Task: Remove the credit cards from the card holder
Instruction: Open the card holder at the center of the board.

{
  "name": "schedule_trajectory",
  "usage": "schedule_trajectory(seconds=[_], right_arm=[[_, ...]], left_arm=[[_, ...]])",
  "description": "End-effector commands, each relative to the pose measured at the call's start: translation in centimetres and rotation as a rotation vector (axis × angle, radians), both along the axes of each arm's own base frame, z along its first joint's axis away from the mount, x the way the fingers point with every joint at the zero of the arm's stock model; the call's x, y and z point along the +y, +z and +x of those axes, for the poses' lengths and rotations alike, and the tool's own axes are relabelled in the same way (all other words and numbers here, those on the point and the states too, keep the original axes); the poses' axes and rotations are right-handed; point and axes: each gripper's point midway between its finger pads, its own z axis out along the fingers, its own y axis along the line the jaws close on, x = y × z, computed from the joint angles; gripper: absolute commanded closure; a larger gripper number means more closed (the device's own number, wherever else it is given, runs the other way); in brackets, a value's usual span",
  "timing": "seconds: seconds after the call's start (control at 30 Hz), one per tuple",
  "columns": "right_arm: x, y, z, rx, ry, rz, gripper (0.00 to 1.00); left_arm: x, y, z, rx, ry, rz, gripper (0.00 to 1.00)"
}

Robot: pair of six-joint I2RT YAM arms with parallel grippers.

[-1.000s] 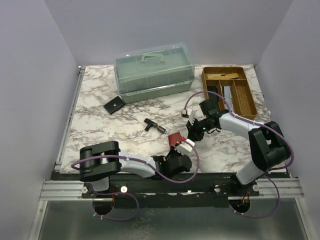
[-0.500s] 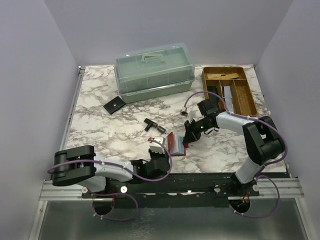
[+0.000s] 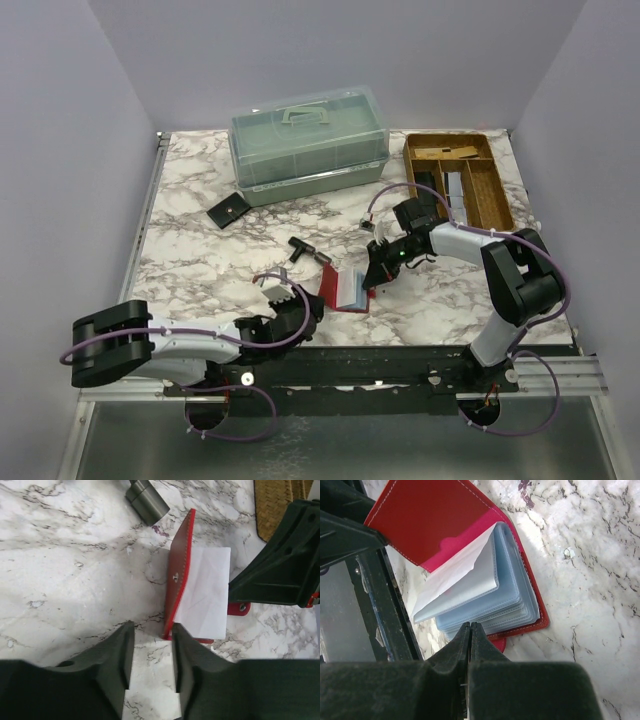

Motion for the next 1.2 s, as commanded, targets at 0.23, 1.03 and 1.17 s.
schedule_trajectory(seconds=[0.23, 1.03, 1.17], right_arm=[[0.8, 0.7, 0.9, 0.007, -0.004, 0.046, 0.99], [1.1, 0.6, 0.7, 0.044, 0.01, 0.064, 0.99], [1.2, 0.8, 0.7, 0.05, 0.015, 0.075, 0.99]], left_arm=[[1.0, 3.1, -1.1, 0.016, -0.089, 0.06, 0.42], [-7.1, 13.9, -3.0, -0.096, -0.552, -0.139, 0.02], [-9.4, 13.1, -2.5, -0.087, -0.601, -0.064, 0.03]])
